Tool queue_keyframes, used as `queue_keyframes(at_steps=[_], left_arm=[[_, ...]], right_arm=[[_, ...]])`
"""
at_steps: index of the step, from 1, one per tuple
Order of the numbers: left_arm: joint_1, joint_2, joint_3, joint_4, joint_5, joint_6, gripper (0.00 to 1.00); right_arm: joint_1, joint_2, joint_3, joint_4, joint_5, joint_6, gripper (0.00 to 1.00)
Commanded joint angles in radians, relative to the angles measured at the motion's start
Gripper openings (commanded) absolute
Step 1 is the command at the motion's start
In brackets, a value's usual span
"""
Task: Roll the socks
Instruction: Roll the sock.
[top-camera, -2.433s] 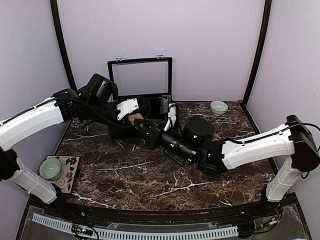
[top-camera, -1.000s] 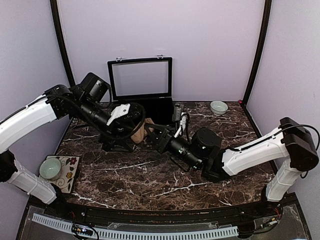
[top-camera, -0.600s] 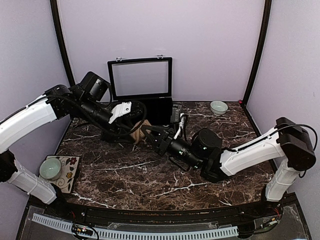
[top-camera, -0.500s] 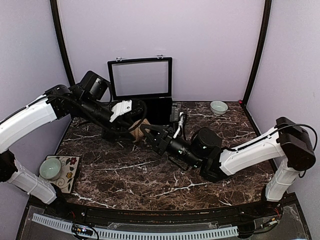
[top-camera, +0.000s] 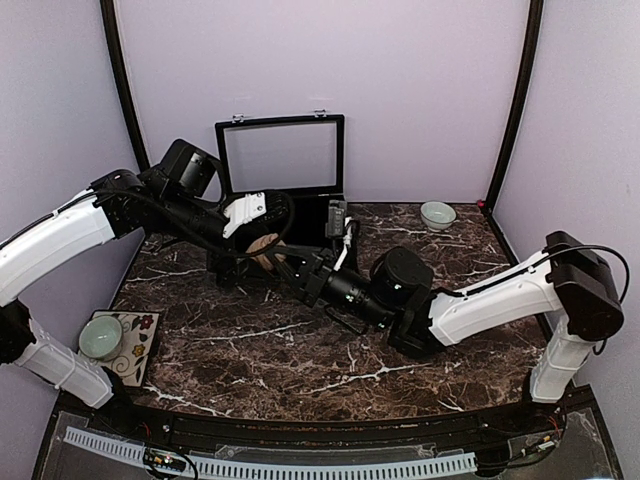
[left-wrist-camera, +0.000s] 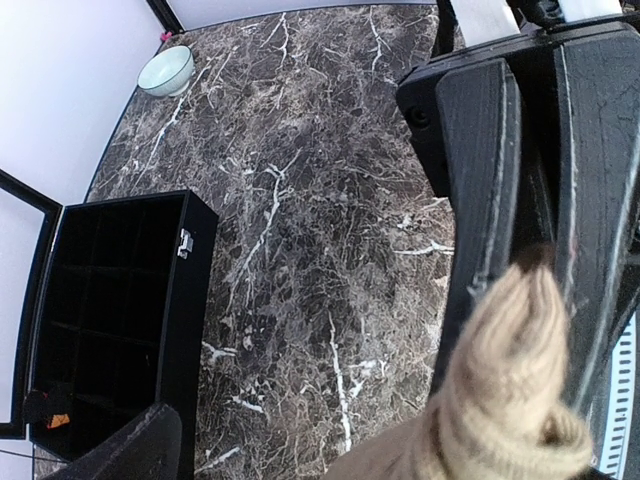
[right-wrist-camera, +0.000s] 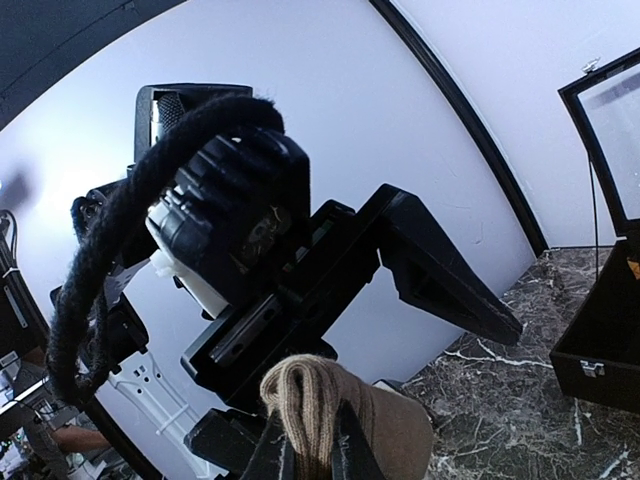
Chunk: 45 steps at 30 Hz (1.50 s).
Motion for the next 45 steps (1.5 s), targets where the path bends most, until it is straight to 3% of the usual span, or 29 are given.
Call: queue_keyframes(at_steps=[1,4,9,20,21,26,27,30,33,34,38,40,42,43,44,45], left_arm=[[0.003,-0.004,0.014,0.012,0.029,-0.006,0.99],[0.003,-0.005,0.010,0.005,0.045,-0.001,0.99],[0.006,-0.007,0.008,-0.007,0.061,0.008,0.99],[0.016,-0.020,-0.011,0.020,0.000,-0.037,0.97],[0.016,-0.018,-0.015,0.023,0.008,-0.031,0.91],[0.017,-0.013,-0.009,0.026,0.031,-0.036,0.33],[0.016,-0.011,-0.004,0.024,0.029,-0.038,0.26],[0.017,-0.012,0.000,0.020,0.028,-0.049,0.23],[0.017,-0.014,0.004,0.003,0.061,-0.038,0.11],[0.017,-0.016,0.003,-0.001,0.069,-0.036,0.01],[0.017,-0.025,-0.001,-0.016,0.114,-0.028,0.00],[0.017,-0.026,-0.006,-0.018,0.111,-0.029,0.14],[0.017,-0.029,-0.014,-0.009,0.101,-0.038,0.19],[0.017,-0.027,-0.013,-0.010,0.092,-0.040,0.16],[0.017,-0.025,-0.012,-0.011,0.085,-0.040,0.05],[0.017,-0.022,-0.007,-0.019,0.085,-0.033,0.00]], right_arm=[[0.007,0.012,0.039,-0.014,-0.060,-0.013,0.00],[0.007,0.014,0.039,-0.014,-0.068,-0.013,0.00],[0.006,0.020,0.052,-0.029,-0.087,-0.016,0.10],[0.002,0.025,0.038,0.007,-0.110,-0.005,0.08],[0.001,0.028,0.041,0.006,-0.115,-0.007,0.08],[0.001,0.028,0.041,0.009,-0.117,-0.003,0.07],[0.000,0.028,0.040,0.009,-0.117,-0.002,0.07],[-0.003,0.031,0.042,0.008,-0.122,0.001,0.07],[-0.004,0.037,0.049,0.002,-0.126,0.007,0.10],[-0.006,0.038,0.049,0.002,-0.129,0.010,0.13],[-0.015,0.041,0.056,-0.030,-0.134,0.017,0.31],[-0.017,0.043,0.070,-0.062,-0.141,0.014,0.36],[-0.017,0.045,0.086,-0.090,-0.147,0.009,0.40],[-0.018,0.050,0.095,-0.097,-0.147,0.009,0.41],[-0.018,0.053,0.104,-0.127,-0.149,0.010,0.41],[-0.018,0.058,0.114,-0.151,-0.148,0.005,0.41]])
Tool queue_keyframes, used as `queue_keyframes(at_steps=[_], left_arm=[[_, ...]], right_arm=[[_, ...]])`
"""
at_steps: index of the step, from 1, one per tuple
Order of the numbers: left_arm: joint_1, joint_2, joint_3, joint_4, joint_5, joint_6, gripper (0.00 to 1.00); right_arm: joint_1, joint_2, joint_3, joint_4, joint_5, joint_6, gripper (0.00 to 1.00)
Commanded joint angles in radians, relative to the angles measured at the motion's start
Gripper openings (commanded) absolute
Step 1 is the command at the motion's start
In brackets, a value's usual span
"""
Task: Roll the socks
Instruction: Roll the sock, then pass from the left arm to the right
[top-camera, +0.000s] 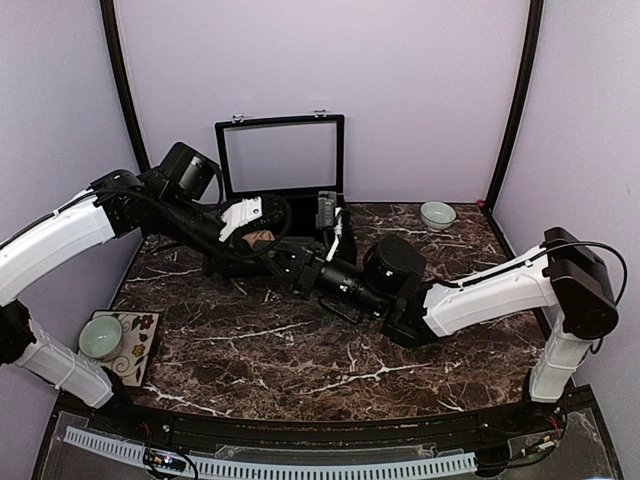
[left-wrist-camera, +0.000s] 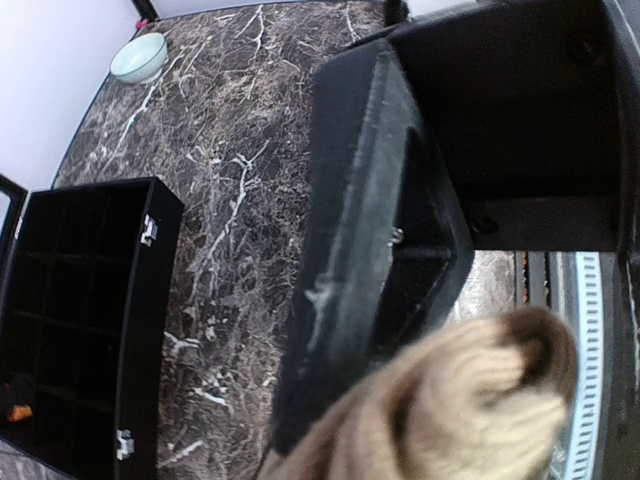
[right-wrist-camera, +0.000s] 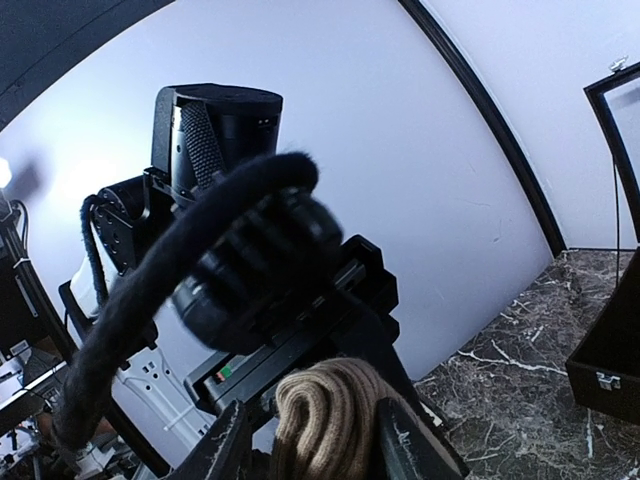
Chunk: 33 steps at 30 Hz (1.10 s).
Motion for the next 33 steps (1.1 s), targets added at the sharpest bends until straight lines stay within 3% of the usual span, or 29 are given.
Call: queue_keyframes(at_steps=[1,12,15,18,21,24,25,26,27,29,30,33], left_arm=[[0.000,-0.018,0.007,0.020,0.012,0.006,0.00],[-0.001,-0.035,-0.003,0.006,0.026,0.038,0.00],[-0.001,-0.040,0.001,0.004,0.017,0.044,0.00],[-0.001,-0.047,-0.005,0.015,-0.018,0.037,0.00],[0.017,-0.058,-0.040,0.073,-0.115,0.017,0.00],[0.085,-0.043,-0.089,0.087,-0.098,0.013,0.01],[0.120,-0.025,-0.090,0.073,-0.049,0.008,0.07],[0.176,-0.005,-0.087,0.060,-0.006,-0.008,0.20],[0.242,0.017,-0.081,0.045,0.047,-0.024,0.41],[0.326,0.058,-0.068,0.018,0.136,-0.047,0.91],[0.363,0.076,-0.060,0.007,0.170,-0.052,0.98],[0.456,0.110,-0.059,0.014,0.232,-0.062,0.99]], right_arm=[[0.008,0.038,0.056,-0.131,-0.050,-0.007,0.41],[-0.004,0.066,0.180,-0.381,0.002,-0.043,0.38],[-0.017,0.072,0.177,-0.387,-0.013,-0.032,0.28],[-0.039,0.057,0.158,-0.372,-0.019,-0.025,0.00],[-0.070,0.030,0.118,-0.372,-0.026,-0.017,0.00],[-0.105,0.017,0.127,-0.418,-0.045,-0.039,0.00],[-0.118,0.014,0.135,-0.442,-0.047,-0.051,0.00],[-0.128,0.011,0.142,-0.462,-0.049,-0.067,0.00],[-0.139,0.009,0.143,-0.482,-0.050,-0.084,0.00],[-0.162,0.011,0.177,-0.520,-0.048,-0.124,0.00],[-0.174,0.013,0.188,-0.535,-0.048,-0.141,0.00],[-0.214,0.036,0.219,-0.563,-0.053,-0.184,0.00]])
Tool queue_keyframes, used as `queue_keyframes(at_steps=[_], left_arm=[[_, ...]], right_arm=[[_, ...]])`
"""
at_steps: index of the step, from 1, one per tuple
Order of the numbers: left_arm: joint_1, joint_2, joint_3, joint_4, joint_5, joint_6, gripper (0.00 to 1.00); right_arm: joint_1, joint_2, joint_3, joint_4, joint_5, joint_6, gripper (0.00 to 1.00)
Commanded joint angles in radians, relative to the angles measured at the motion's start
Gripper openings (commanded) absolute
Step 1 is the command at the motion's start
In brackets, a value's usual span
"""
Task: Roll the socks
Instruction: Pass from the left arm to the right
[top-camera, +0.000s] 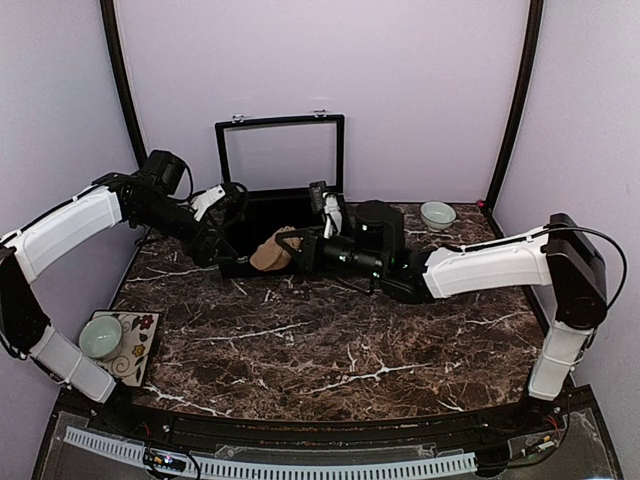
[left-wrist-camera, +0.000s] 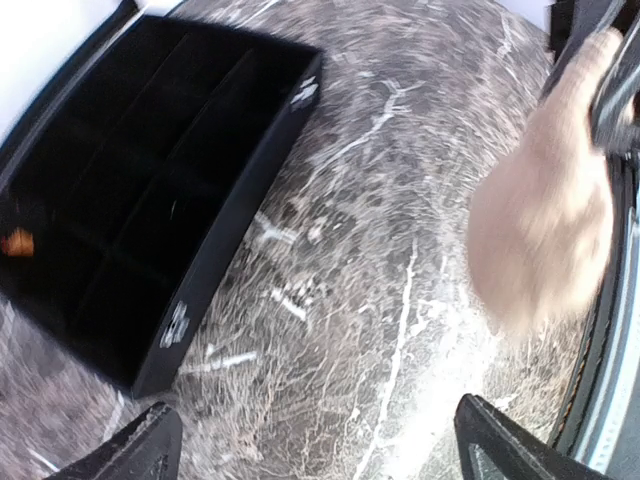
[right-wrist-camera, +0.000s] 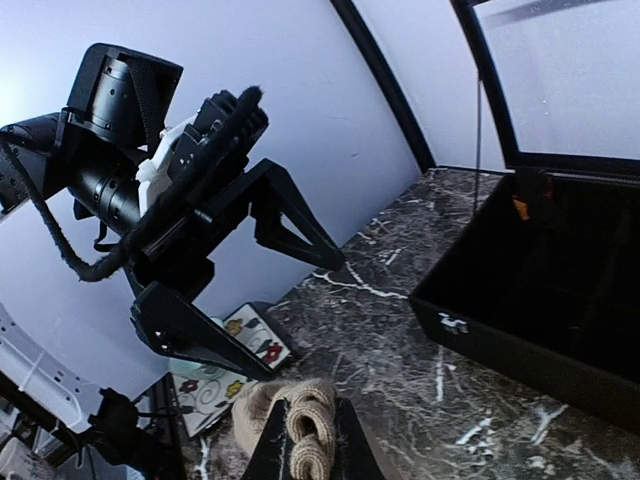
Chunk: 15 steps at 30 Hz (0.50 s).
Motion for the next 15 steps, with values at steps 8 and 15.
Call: queue_keyframes(at_steps=[8,15], left_arm=[[0.306,0.213,0.048,0.148,0.019,-0.139,0.99],[0.371,0.489,0.246,0.206,0.081,-0.257,0.83]], right_arm=[[-0.099,0.132,0.206,-0.111,-0.015,-0.212,0.00],[-0.122,0.242,0.312,-0.109,-0.014,-0.272,0.00]])
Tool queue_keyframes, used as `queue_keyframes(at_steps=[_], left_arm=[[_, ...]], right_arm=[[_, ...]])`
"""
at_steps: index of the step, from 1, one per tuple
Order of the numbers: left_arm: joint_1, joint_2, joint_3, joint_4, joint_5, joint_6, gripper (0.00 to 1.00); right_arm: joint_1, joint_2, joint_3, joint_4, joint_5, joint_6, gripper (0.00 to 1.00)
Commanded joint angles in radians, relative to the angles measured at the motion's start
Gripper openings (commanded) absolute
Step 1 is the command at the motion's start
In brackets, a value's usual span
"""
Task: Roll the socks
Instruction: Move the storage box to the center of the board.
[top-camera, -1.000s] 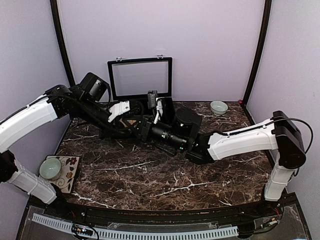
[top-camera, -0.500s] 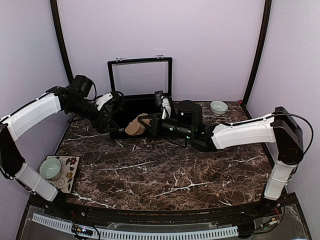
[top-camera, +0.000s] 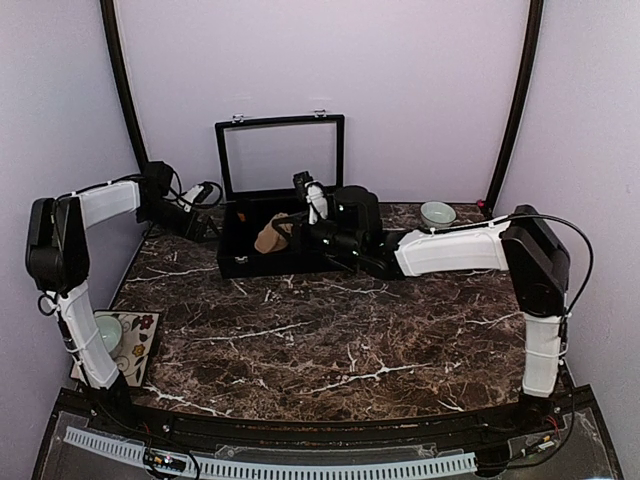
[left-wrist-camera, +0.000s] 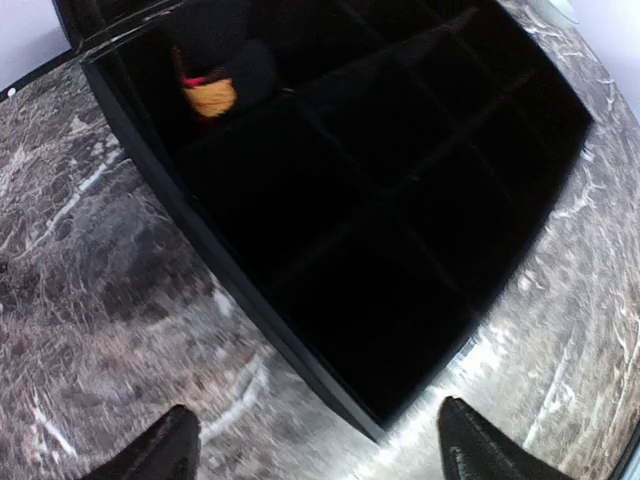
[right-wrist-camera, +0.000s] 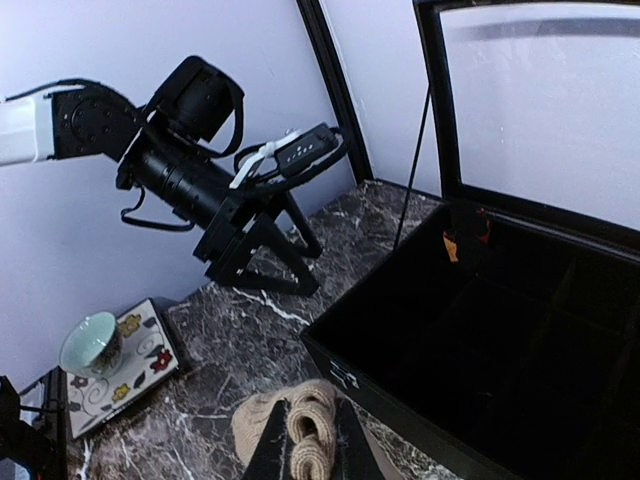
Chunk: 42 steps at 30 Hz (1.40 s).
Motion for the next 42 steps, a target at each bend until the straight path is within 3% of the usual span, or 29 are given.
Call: queue_keyframes(at_steps=[1,3,7,14,24,28,34,42], left_arm=[[0.003,0.119,0.127,0.061,0.044,-0.093,0.78],[0.003,0.198,0.188,0.053,0.053,-0.110,0.72],[0.002,0.278,0.257,0.030,0.096,-0.120,0.73],[-0.037,0.316,0.200,0.018,0.084,-0.046,0.71],[-0.086,0.313,0.125,-0.020,0.100,0.068,0.36],[-0.134,0.288,0.073,-0.020,0.088,0.111,0.35],[-0.181,0.211,-0.053,0.026,0.145,0.045,0.36],[-0.207,0.104,-0.264,0.105,0.312,-0.047,0.48]], right_arm=[[-0.018,0.055,0.074,0.013,-0.007,-0.062,0.00],[-0.021,0.083,0.111,-0.006,-0.009,-0.071,0.00],[-0.023,0.113,0.152,-0.028,-0.009,-0.091,0.00],[-0.039,0.143,0.179,-0.038,-0.005,-0.103,0.00],[-0.058,0.119,0.142,-0.059,0.002,-0.114,0.00],[-0.059,0.098,0.104,-0.054,0.002,-0.112,0.00],[-0.059,0.072,0.059,-0.059,0.011,-0.111,0.00],[-0.064,0.080,0.038,-0.077,0.003,-0.096,0.00]])
